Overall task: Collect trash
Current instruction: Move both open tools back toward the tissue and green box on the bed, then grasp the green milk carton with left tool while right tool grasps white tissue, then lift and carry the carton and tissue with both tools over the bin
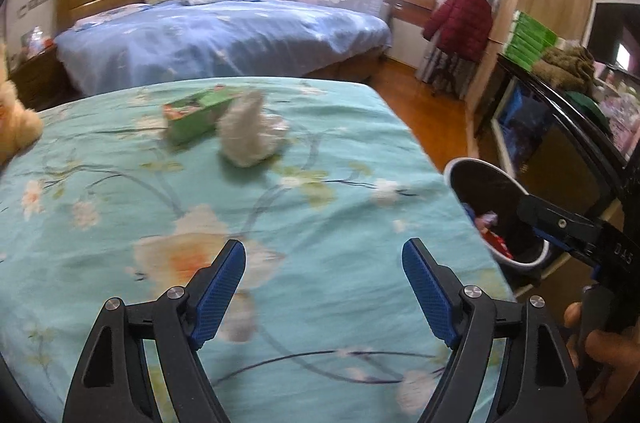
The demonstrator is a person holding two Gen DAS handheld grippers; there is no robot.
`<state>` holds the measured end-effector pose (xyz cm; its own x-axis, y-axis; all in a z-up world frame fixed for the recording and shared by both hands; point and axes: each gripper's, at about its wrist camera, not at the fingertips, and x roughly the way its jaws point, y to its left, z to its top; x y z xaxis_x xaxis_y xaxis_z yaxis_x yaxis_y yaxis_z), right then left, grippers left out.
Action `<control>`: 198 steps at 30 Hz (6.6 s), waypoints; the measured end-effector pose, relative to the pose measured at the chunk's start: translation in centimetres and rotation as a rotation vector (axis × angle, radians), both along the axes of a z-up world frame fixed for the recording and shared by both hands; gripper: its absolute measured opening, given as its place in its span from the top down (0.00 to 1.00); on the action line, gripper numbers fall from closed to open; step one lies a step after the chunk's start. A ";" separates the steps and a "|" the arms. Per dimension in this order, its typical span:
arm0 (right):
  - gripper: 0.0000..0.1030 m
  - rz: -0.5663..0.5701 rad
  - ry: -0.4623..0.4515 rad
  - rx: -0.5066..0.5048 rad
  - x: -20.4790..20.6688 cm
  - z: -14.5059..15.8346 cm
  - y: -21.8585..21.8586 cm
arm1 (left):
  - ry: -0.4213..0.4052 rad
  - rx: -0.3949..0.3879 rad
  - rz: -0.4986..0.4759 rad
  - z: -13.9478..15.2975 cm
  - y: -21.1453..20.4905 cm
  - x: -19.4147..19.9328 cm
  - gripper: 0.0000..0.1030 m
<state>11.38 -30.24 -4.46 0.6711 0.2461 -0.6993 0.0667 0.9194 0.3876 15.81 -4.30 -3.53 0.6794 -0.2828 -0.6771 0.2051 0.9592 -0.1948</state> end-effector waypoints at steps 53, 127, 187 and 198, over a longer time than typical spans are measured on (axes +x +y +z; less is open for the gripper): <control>0.08 0.250 0.088 0.117 13.9 -4.5 15.8 | 0.067 0.078 -0.006 -4.1 12.1 16.9 0.21; 0.62 0.201 0.026 0.009 4.4 -2.8 10.4 | 0.058 0.053 0.088 -3.5 5.0 4.7 0.48; 0.62 -0.068 -0.024 -0.007 -2.9 -0.3 -3.1 | -0.029 0.092 -0.208 -1.2 -9.1 3.4 0.48; 0.62 -0.121 0.001 -0.008 -3.1 -0.8 -5.7 | -0.028 0.086 -0.247 -1.4 -11.1 4.2 0.48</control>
<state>8.25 -35.95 -5.31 0.6950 0.1581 -0.7015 0.1778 0.9075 0.3806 19.97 -15.45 -4.91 0.6161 -0.3845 -0.6875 0.4390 0.8922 -0.1055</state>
